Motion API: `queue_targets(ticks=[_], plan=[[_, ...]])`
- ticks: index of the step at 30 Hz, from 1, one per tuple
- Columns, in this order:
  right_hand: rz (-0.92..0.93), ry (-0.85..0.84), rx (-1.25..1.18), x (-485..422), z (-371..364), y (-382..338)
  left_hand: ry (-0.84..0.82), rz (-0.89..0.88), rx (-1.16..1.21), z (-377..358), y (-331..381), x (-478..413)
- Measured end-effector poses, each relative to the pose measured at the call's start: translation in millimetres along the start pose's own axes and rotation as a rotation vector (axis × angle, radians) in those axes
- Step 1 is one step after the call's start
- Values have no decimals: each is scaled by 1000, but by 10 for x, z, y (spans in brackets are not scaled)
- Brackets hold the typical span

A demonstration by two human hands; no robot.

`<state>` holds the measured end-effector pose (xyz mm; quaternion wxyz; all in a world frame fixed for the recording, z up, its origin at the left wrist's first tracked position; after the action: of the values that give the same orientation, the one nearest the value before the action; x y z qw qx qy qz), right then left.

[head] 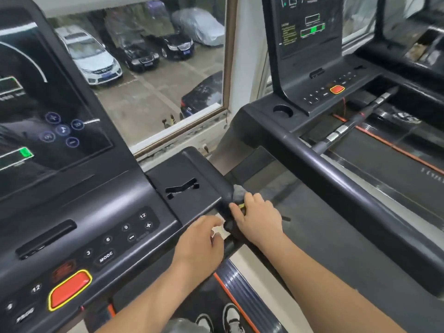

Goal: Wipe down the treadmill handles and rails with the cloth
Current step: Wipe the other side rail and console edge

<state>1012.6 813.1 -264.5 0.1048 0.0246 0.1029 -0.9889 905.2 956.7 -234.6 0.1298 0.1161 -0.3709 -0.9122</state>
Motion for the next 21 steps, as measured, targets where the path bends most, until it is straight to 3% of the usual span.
queue_targets(ticks=[4, 9, 11, 15, 21], plan=[[-151, -67, 54, 572, 97, 612, -64, -74, 43, -197, 223, 112], [-222, 97, 320, 1235, 259, 927, -173, -122, 53, -509, 346, 212], [-274, 54, 357, 1324, 155, 945, -212, -145, 94, -608, 398, 262], [-332, 22, 336, 1053, 128, 796, -180, -126, 113, -529, 332, 326], [-166, 134, 223, 348, -32, 49, -104, -20, 14, -187, 29, 389]])
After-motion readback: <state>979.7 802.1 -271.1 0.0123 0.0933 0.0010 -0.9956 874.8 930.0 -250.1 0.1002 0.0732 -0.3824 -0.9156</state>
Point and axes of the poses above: each hand's wrist, its own x-axis away from the middle knuckle, its own z-axis out of the back of the hand, y = z × x, the point moved 10 cm from there along -x, towards the middle knuckle, and after that the axes turned 12 degrees about y, right-handed, at the moved point
